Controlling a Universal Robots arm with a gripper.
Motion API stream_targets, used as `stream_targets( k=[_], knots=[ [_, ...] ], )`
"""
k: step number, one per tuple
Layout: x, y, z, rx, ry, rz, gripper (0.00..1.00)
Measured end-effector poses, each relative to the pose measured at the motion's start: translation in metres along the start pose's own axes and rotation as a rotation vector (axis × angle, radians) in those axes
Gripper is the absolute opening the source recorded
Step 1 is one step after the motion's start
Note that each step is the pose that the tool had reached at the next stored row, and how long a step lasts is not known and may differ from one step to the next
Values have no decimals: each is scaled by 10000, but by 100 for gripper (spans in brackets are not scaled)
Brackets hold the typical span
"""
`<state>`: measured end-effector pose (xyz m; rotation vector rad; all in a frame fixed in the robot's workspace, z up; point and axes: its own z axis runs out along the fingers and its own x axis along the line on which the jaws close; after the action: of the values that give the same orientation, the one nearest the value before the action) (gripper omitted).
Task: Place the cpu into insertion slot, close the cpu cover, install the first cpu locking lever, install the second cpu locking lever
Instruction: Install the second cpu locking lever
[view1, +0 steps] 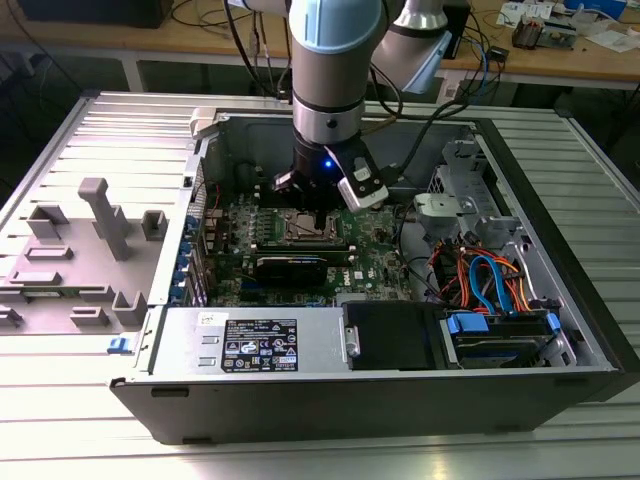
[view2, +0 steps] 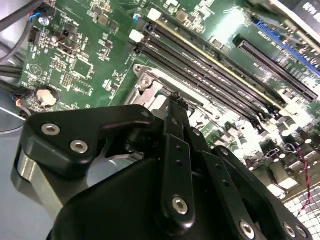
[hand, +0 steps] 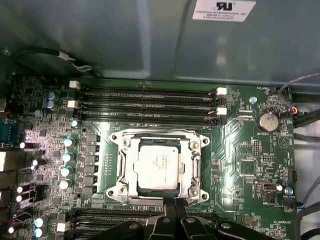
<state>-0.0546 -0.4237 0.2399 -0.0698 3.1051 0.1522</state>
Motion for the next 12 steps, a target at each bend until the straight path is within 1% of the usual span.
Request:
stream_targets(
  k=[3,5,7,12],
  knots=[
    [24,-4,4,1,2,0,11],
    [42,-19,2,1,3,0,11],
    [62,-49,0,0,3,0,11],
    [106,-74,-3,0,2,0,11]
  ],
)
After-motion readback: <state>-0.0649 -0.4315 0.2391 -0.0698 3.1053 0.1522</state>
